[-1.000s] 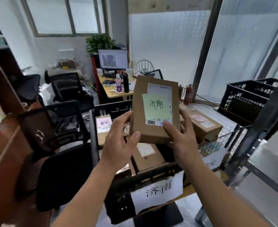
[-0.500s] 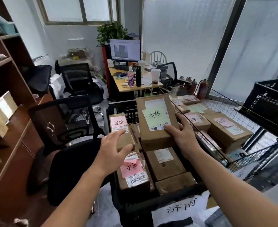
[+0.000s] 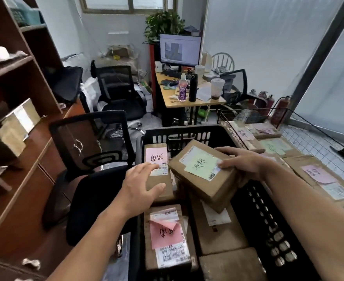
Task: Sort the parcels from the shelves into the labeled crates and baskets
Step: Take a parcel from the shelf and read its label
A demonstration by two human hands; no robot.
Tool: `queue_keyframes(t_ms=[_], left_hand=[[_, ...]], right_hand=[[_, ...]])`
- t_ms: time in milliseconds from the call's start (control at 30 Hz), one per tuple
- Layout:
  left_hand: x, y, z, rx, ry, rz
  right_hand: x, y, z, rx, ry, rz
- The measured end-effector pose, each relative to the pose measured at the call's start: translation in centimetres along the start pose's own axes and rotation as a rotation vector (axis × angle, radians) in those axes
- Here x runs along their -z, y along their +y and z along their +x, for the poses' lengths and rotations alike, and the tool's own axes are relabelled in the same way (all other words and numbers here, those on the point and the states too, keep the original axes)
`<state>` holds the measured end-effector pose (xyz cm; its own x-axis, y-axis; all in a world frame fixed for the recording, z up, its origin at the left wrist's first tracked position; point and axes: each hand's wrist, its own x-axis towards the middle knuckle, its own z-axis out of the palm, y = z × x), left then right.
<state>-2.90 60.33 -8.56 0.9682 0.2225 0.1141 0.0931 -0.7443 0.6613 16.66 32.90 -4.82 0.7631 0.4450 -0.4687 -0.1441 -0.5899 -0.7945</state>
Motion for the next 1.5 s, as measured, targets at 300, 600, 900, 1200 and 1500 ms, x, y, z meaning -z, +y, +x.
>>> queue_keyframes(t_ms=[300, 600, 900, 1200, 1500], left_hand=[[-0.5, 0.2, 2.8, 0.003, 0.116, -0.038], [-0.8, -0.3, 3.0, -0.013, 0.141, -0.048], [-0.8, -0.5, 2.6, -0.008, 0.112, -0.028], [-1.0, -0.8, 2.6, -0.032, 0.098, -0.012], [-0.9, -0.6, 2.4, -0.003, 0.089, 0.003]], right_hand=[[4.0, -3.5, 4.6, -0.044, -0.202, -0.098], [6.5, -5.4, 3.1, 0.16, -0.306, -0.176], [1.3, -5.2, 8.5, 0.356, 0.232, -0.564], [-5.2, 0.2, 6.0, 0.24, 0.13, -0.905], [-8.8, -0.2, 8.2, 0.247, 0.3, -0.912]])
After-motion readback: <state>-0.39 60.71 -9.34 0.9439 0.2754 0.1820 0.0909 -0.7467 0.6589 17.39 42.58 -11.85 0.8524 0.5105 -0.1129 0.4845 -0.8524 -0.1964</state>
